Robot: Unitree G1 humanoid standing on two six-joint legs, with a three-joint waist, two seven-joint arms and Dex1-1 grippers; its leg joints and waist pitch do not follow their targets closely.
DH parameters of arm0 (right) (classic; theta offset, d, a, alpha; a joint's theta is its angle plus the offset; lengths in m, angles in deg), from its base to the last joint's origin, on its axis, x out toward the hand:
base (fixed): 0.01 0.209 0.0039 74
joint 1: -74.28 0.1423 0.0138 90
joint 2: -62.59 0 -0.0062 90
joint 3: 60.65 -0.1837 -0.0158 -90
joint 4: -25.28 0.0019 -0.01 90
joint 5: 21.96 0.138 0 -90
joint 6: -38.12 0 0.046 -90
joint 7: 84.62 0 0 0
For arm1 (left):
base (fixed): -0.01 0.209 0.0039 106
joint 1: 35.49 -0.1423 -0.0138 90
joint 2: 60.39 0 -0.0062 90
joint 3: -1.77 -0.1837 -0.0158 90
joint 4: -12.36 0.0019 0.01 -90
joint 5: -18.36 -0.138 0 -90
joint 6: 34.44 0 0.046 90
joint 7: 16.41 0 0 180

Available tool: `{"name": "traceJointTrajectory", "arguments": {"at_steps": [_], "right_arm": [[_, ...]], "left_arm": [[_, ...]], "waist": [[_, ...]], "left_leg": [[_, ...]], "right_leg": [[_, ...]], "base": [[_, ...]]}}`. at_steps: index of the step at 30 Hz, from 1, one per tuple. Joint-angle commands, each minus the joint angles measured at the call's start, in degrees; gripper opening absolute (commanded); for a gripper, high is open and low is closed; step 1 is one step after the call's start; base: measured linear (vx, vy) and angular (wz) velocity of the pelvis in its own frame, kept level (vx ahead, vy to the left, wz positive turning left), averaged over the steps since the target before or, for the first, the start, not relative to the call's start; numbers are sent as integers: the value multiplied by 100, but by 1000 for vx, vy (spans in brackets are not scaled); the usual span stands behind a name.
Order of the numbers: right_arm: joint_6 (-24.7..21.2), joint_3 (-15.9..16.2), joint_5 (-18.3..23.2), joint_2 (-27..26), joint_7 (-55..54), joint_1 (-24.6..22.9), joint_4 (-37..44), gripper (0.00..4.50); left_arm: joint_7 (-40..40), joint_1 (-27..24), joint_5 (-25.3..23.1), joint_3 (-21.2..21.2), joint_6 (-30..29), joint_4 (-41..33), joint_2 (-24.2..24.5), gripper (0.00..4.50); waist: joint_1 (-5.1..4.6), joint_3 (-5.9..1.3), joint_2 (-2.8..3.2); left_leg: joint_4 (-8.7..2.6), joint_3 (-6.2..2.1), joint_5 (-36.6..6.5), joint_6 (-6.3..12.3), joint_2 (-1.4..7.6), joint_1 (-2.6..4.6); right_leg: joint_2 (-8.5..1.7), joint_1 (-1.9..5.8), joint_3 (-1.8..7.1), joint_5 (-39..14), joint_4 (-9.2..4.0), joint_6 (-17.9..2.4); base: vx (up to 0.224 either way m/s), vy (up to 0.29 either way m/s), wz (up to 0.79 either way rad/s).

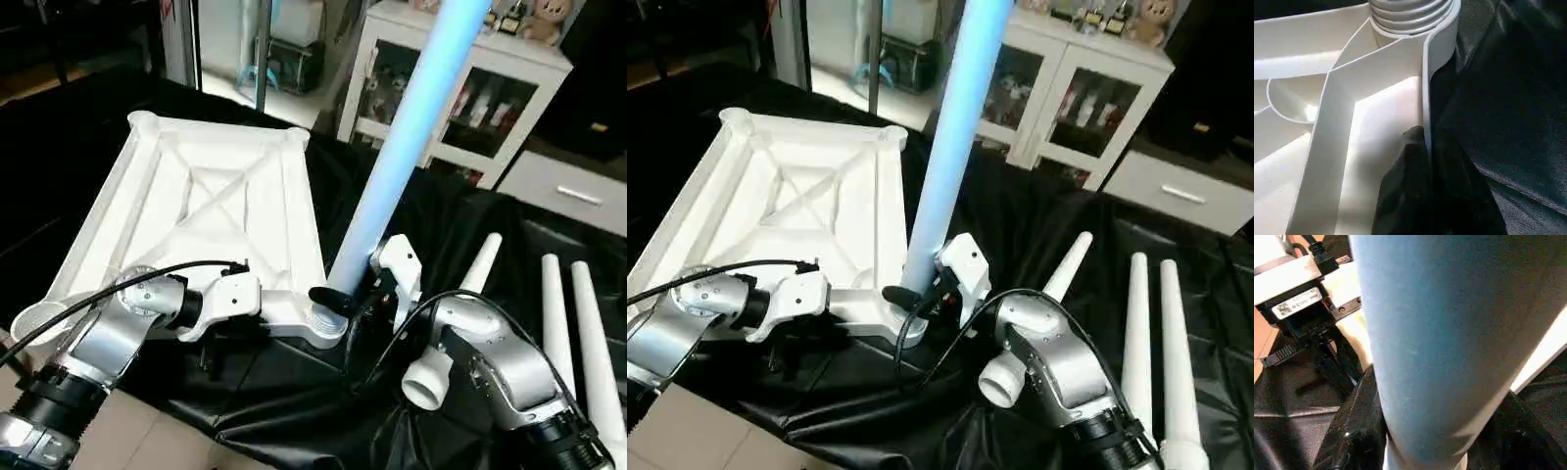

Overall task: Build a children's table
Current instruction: Pick table leg

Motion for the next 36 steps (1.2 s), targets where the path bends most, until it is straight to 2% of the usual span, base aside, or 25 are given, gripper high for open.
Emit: {"name": "traceJointTrajectory", "arguments": {"at_steps": [1,2,3,6,7,8,12,13,15,18,19,20,22,23,24,25,28,29,30,31,32,33,34,35,36], "right_arm": [[-432,243,-551,239,-257,-447,-1019,183],[-430,242,-551,236,-262,-448,-1018,183],[-403,214,-543,202,-307,-445,-1026,183],[-321,157,-553,126,-401,-377,-1061,183],[-291,90,-542,39,-484,-272,-1113,183],[-290,88,-542,36,-487,-269,-1115,183],[-256,32,-549,-56,-609,-107,-1170,183],[-237,18,-612,-128,-764,-3,-1276,183],[-219,16,-683,-188,-903,87,-1386,183],[-110,-91,-879,-459,-1533,274,-1827,183],[-79,-161,-996,-599,-1936,385,-2073,183],[-20,-280,-1163,-795,-2578,582,-2484,183],[9,-330,-1195,-856,-2780,642,-2615,183],[72,-424,-1215,-984,-3132,761,-2878,183],[129,-507,-1220,-1095,-3424,850,-3078,183],[168,-597,-1169,-1205,-3617,937,-3268,183],[347,-881,-1038,-1591,-4293,1323,-4057,183],[347,-881,-1038,-1591,-4293,1323,-4057,183],[412,-977,-1018,-1663,-4533,1432,-4244,183],[502,-1266,-885,-1828,-4934,1677,-4651,183],[534,-1311,-874,-1854,-5020,1734,-4730,183],[599,-1312,-895,-1873,-5082,1804,-4816,183],[610,-1309,-900,-1876,-5090,1815,-4828,183],[623,-1289,-924,-1891,-5106,1857,-4838,183],[678,-1315,-937,-1930,-5164,1923,-4902,183]], "left_arm": [[-41,-168,293,-18,27,-174,-171,0],[-41,-170,294,-15,21,-179,-170,0],[-58,-180,289,-5,-4,-199,-170,0],[-92,-167,324,46,-71,-220,-201,0],[-89,-115,346,85,-78,-180,-223,0],[-88,-114,347,86,-78,-178,-224,0],[-113,7,398,155,6,-49,-285,0],[-181,134,377,183,-21,66,-337,0],[-247,240,329,191,-42,165,-375,0],[-690,411,101,186,-229,334,-611,0],[-996,510,10,220,-427,415,-779,0],[-1412,668,-90,275,-742,550,-1036,0],[-1518,710,-117,282,-830,576,-1113,0],[-1782,808,-210,285,-1032,654,-1289,0],[-2005,887,-286,282,-1193,716,-1445,0],[-2229,971,-346,289,-1328,796,-1604,0],[-2982,1286,-416,376,-1840,1075,-2240,0],[-2982,1286,-416,376,-1840,1075,-2240,0],[-3196,1376,-423,432,-1962,1131,-2416,0],[-3580,1540,-469,530,-2170,1201,-2744,0],[-3649,1576,-479,544,-2211,1212,-2809,0],[-3710,1607,-486,543,-2262,1207,-2860,0],[-3718,1611,-486,542,-2270,1206,-2866,0],[-3738,1626,-484,537,-2295,1202,-2880,0],[-3758,1636,-499,530,-2343,1187,-2899,0]], "waist": [[-9,-69,74],[-13,-71,68],[-11,-75,103],[-28,-77,100],[-42,-75,137],[-56,-67,125],[-91,-56,146],[-84,-46,224],[-104,-43,188],[-117,-34,261],[-142,-24,264],[-170,-15,277],[-177,-18,277],[-183,-20,259],[-196,-16,285],[-211,-18,275],[-202,-21,267],[-214,-20,273],[-203,-28,240],[-198,-50,228],[-228,-51,239],[-200,-84,219],[-175,-127,224],[-157,-142,224],[-169,-134,191]], "left_leg": [[-553,-311,-2074,-511,527,129],[-560,-313,-2082,-522,527,121],[-563,-314,-2108,-536,525,130],[-570,-315,-2159,-549,523,122],[-574,-322,-2265,-571,519,129],[-579,-329,-2317,-577,520,118],[-601,-370,-2558,-629,519,100],[-609,-385,-2758,-666,519,133],[-611,-403,-2905,-699,511,134],[-624,-429,-2971,-728,516,123],[-626,-424,-3104,-784,512,159],[-625,-443,-3217,-830,500,166],[-617,-464,-3304,-826,492,172],[-631,-463,-3267,-785,501,149],[-639,-462,-3286,-802,504,157],[-642,-433,-3350,-823,490,204],[-623,-412,-3260,-764,477,229],[-627,-422,-3196,-730,471,197],[-636,-423,-3142,-700,474,181],[-637,-394,-3020,-678,469,190],[-634,-383,-2974,-682,461,188],[-623,-372,-2745,-641,459,179],[-607,-351,-2278,-581,465,120],[-597,-333,-2019,-539,474,111],[-594,-303,-1833,-454,471,103]], "right_leg": [[-604,-106,312,-1756,-537,-769],[-601,-103,312,-1709,-535,-767],[-595,-111,313,-1647,-530,-780],[-595,-111,316,-1595,-532,-802],[-599,-124,320,-1686,-545,-809],[-601,-121,322,-1761,-552,-807],[-615,-118,318,-2185,-587,-728],[-621,-155,327,-2391,-616,-673],[-626,-161,319,-2594,-631,-635],[-649,-163,321,-2693,-647,-634],[-636,-209,321,-2799,-662,-629],[-633,-215,305,-2941,-663,-624],[-646,-200,284,-3081,-689,-582],[-654,-177,278,-3013,-694,-558],[-652,-191,268,-2960,-688,-572],[-616,-223,251,-2790,-698,-562],[-642,-248,276,-2654,-711,-574],[-644,-231,283,-2534,-702,-582],[-641,-209,279,-2466,-704,-555],[-624,-223,287,-2157,-678,-565],[-613,-233,297,-2026,-653,-616],[-615,-203,295,-1699,-641,-647],[-619,-147,299,-1040,-587,-688],[-601,-137,293,-661,-553,-701],[-557,-147,274,-412,-532,-723]], "base": [[0,0,0],[0,0,0],[0,0,0],[0,0,0],[0,0,0],[0,0,0],[0,0,0],[0,0,0],[0,0,0],[0,0,0],[0,0,0],[0,0,0],[0,0,0],[0,0,0],[0,0,0],[0,0,0],[0,0,0],[0,0,0],[0,0,0],[0,0,0],[0,0,0],[0,0,0],[0,0,0],[0,0,0],[0,0,0]]}}
